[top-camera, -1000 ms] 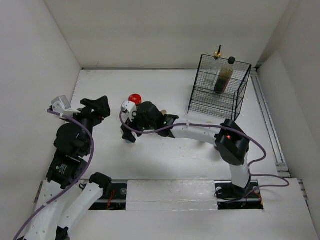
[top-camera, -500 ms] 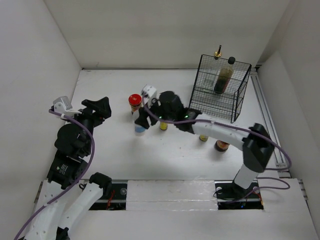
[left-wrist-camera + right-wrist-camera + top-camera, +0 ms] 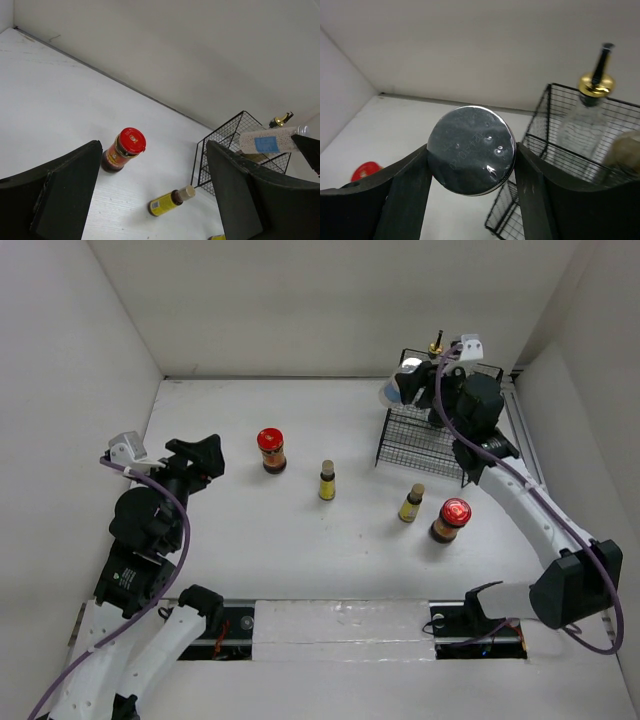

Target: Organize the condiment bottles

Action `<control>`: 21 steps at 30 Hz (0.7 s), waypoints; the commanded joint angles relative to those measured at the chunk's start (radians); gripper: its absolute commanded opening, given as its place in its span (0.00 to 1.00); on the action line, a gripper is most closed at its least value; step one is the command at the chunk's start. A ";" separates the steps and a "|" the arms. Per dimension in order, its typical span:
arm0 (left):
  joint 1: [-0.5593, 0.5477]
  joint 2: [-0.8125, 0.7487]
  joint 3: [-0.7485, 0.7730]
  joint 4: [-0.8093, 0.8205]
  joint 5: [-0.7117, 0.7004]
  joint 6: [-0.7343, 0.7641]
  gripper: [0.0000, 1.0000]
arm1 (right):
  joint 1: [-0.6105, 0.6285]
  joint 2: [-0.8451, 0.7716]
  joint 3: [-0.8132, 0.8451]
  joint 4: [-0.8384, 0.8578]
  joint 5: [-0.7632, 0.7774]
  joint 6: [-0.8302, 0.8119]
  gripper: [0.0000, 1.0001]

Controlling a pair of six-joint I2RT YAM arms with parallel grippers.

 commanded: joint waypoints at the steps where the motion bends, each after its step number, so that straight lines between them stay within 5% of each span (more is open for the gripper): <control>1: 0.004 -0.008 -0.008 0.059 0.025 0.018 0.81 | -0.052 -0.003 0.003 0.093 0.064 0.012 0.34; 8: 0.004 0.015 -0.008 0.059 0.045 0.029 0.81 | -0.160 0.045 0.023 0.093 0.030 0.012 0.34; 21: 0.004 0.024 -0.007 0.069 0.056 0.029 0.81 | -0.146 0.224 0.031 0.070 0.065 -0.008 0.36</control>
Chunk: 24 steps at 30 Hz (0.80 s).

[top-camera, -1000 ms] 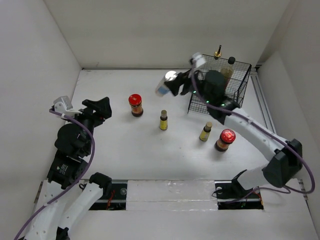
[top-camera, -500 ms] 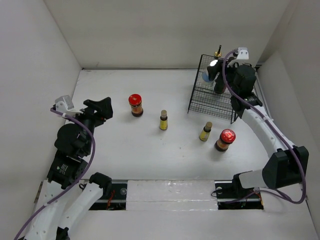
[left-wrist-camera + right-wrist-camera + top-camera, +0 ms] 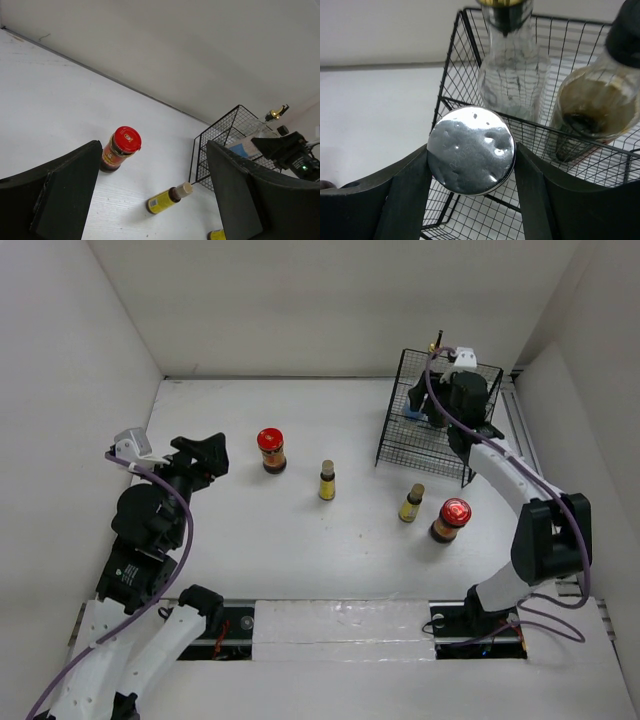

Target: Organize the condiment bottles

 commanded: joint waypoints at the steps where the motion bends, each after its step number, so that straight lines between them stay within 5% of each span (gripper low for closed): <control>1: 0.004 0.005 -0.007 0.047 0.022 0.014 0.81 | 0.025 0.024 0.042 0.097 0.012 -0.004 0.38; 8: 0.004 0.018 0.002 0.047 0.033 0.024 0.81 | 0.034 0.102 0.062 0.066 0.012 -0.004 0.54; 15: 0.004 0.028 0.002 0.047 0.051 0.024 0.81 | 0.043 0.088 0.091 0.022 0.024 -0.004 0.81; 24: 0.004 0.028 0.002 0.047 0.061 0.024 0.81 | 0.053 -0.129 0.029 -0.049 0.119 -0.013 0.88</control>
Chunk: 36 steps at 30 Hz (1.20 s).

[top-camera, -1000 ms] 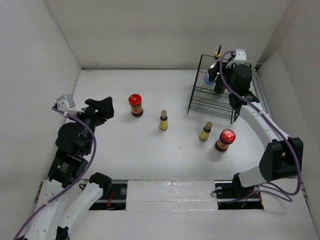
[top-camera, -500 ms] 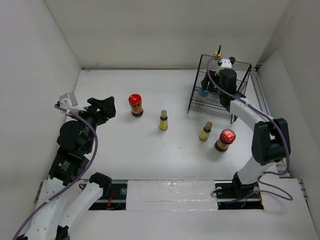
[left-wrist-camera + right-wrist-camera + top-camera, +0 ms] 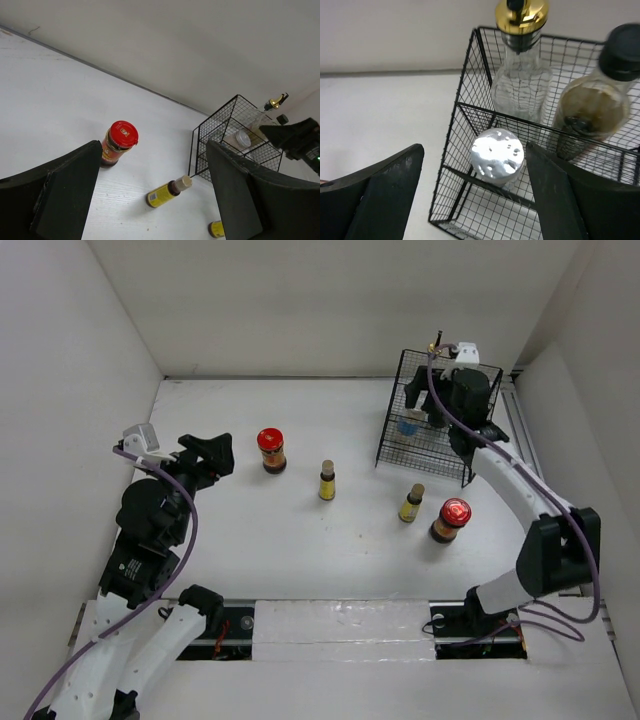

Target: Organize the condiment bottles

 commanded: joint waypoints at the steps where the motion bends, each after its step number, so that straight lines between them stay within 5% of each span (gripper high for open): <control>1: 0.004 0.004 0.002 0.045 0.016 0.015 0.81 | 0.011 -0.160 -0.026 0.008 0.074 -0.008 0.88; 5: 0.004 0.004 0.002 0.045 0.034 0.015 0.81 | 0.065 -0.307 -0.170 -0.038 0.203 0.031 0.79; 6: 0.004 0.004 0.002 0.045 0.034 0.015 0.81 | 0.087 -0.337 -0.204 -0.053 0.229 0.048 0.62; 8: 0.004 -0.005 0.002 0.045 0.043 0.015 0.81 | 0.108 -0.424 -0.299 -0.115 0.268 0.097 0.50; 9: 0.004 -0.005 0.002 0.054 0.059 0.024 0.81 | 0.126 -0.452 -0.322 -0.155 0.315 0.117 0.32; 10: 0.004 -0.005 0.002 0.054 0.073 0.024 0.81 | 0.126 -0.481 -0.360 -0.201 0.337 0.136 0.26; 14: 0.004 0.004 0.002 0.054 0.096 0.024 0.81 | 0.137 -0.635 -0.405 -0.508 0.361 0.215 0.23; 16: 0.004 0.004 0.002 0.054 0.105 0.024 0.81 | 0.137 -0.679 -0.416 -0.623 0.372 0.225 0.33; 19: 0.004 -0.005 0.002 0.054 0.114 0.024 0.81 | 0.146 -0.763 -0.416 -0.758 0.372 0.234 0.58; 20: 0.004 -0.017 0.002 0.054 0.114 0.024 0.81 | 0.146 -0.781 -0.416 -0.783 0.372 0.258 0.73; 24: 0.004 -0.036 0.012 0.054 0.114 0.024 0.81 | 0.175 -0.796 -0.407 -0.849 0.363 0.317 0.99; 36: 0.004 -0.145 0.021 0.045 0.096 0.024 0.81 | 0.164 -0.634 -0.391 -0.961 0.364 0.410 1.00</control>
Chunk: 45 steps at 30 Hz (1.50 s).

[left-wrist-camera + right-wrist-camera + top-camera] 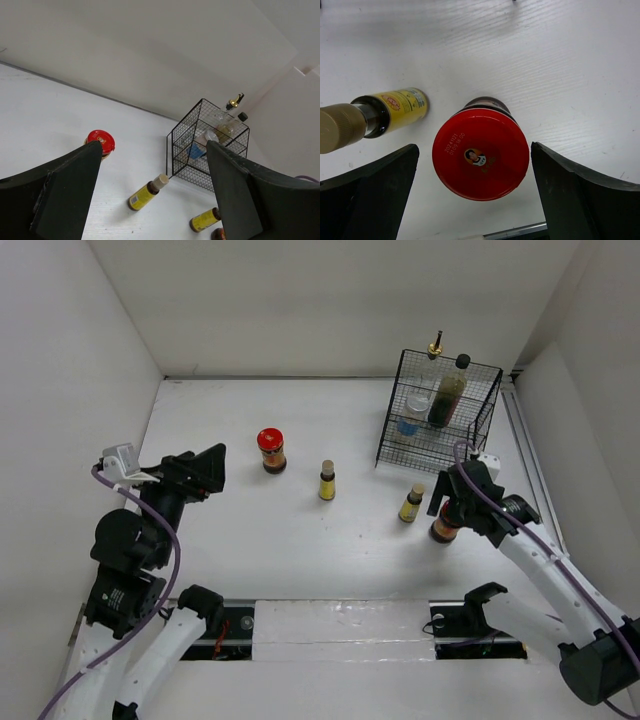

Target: Organize the condiment bottles

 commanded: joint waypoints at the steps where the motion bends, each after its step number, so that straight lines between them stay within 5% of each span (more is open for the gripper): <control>1: 0.004 -0.027 0.021 0.040 -0.005 0.014 0.81 | -0.016 -0.018 0.031 -0.022 0.008 0.024 0.98; 7: 0.004 -0.017 0.021 0.049 0.005 0.014 0.81 | -0.016 -0.008 0.011 0.005 0.008 0.024 0.78; 12: 0.004 -0.017 0.021 0.049 0.005 0.014 0.81 | -0.016 -0.019 0.024 0.005 0.008 0.024 0.50; 21: 0.004 0.023 0.012 0.049 0.005 0.014 0.81 | 0.024 -0.088 0.418 0.053 0.175 -0.143 0.55; 34: 0.004 0.062 0.012 0.049 0.005 0.014 0.81 | -0.178 0.298 0.668 0.617 -0.109 -0.365 0.53; 45: 0.004 0.095 0.012 0.049 -0.013 0.024 0.81 | -0.329 0.536 0.807 0.691 -0.253 -0.365 0.53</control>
